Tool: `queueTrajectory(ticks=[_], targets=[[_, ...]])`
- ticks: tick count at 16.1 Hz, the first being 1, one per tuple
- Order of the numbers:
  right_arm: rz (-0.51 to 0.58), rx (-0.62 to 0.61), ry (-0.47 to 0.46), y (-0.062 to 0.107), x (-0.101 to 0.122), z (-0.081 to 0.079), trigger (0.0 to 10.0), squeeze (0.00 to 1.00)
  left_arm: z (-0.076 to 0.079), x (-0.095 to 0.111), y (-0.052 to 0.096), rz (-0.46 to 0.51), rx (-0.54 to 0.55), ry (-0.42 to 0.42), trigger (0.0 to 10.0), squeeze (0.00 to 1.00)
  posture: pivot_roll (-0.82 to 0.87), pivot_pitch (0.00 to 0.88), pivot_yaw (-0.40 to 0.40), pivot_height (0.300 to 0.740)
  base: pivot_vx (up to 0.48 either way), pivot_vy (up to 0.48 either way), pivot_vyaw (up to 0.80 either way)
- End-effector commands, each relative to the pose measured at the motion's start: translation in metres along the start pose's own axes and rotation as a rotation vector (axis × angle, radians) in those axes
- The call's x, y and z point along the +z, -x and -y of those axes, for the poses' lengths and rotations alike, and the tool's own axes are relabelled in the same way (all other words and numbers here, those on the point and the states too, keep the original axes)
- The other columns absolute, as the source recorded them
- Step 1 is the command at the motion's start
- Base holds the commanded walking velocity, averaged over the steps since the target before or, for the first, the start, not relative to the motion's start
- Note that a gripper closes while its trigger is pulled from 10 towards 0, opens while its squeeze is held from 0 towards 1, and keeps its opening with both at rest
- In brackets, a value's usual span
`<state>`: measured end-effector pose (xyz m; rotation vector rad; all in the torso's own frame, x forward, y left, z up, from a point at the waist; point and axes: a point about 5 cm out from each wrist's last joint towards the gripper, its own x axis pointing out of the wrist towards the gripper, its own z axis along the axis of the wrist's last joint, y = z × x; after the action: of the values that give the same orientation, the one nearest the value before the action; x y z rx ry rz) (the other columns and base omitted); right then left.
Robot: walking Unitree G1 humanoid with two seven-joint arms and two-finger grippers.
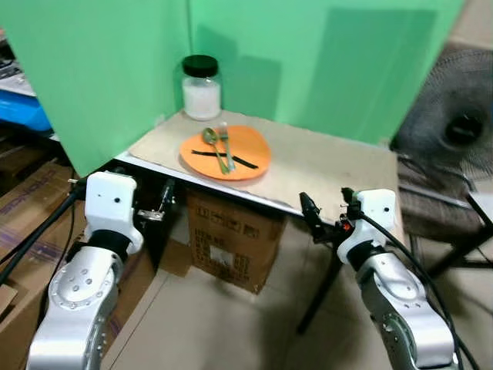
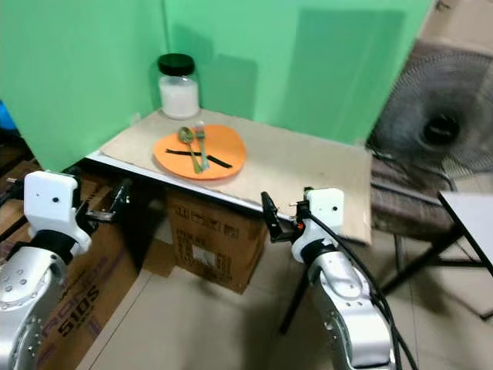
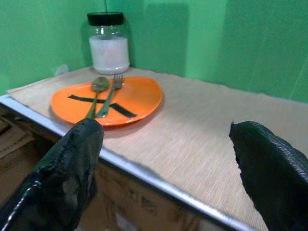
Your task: Setting the table
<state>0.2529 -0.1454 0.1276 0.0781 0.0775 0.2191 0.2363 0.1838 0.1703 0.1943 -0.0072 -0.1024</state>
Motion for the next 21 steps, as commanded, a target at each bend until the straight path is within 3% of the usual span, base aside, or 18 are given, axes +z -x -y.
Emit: queueTrajectory(ticks=[1,3,9,12,16,17,21], targets=[[0.023,-0.013,0.008,-0.001,0.006,0.002,10.0,0.00,0.001,-0.001,0.000,-0.002,-0.007,-0.011,10.0,0.00,-0.04,0.000,-0.029,0.740,0.296,0.000,0.80],[0.020,-0.039,-0.050,-0.001,0.005,0.005,10.0,0.00,0.001,-0.001,0.001,-0.004,-0.011,-0.016,10.0,0.00,-0.03,0.000,-0.031,0.740,0.296,0.000,0.00],[0.011,-0.029,-0.072,-0.005,0.006,0.002,10.0,0.00,0.001,0.001,-0.003,0.004,-0.011,-0.025,10.0,0.00,-0.03,0.007,-0.027,0.740,0.296,0.000,0.00],[0.006,-0.029,-0.078,-0.006,0.006,0.001,10.0,0.00,0.001,0.002,-0.003,0.005,-0.014,-0.028,10.0,0.00,-0.03,0.010,-0.022,0.740,0.296,0.000,-0.80],[-0.002,0.014,-0.037,-0.008,0.007,-0.003,10.0,0.00,-0.001,0.002,-0.004,0.001,-0.008,-0.034,10.0,0.00,-0.02,0.017,-0.025,0.740,0.296,0.000,0.00],[0.002,0.033,0.029,-0.009,0.008,-0.006,10.0,0.00,-0.003,0.002,-0.003,0.000,-0.004,-0.035,10.0,0.00,-0.02,0.017,-0.026,0.740,0.292,0.000,0.00],[0.002,0.037,0.029,-0.011,0.008,-0.008,10.0,0.00,-0.003,0.002,-0.003,-0.003,0.000,-0.035,10.0,0.00,-0.02,0.019,-0.027,0.740,0.300,0.000,0.56]])
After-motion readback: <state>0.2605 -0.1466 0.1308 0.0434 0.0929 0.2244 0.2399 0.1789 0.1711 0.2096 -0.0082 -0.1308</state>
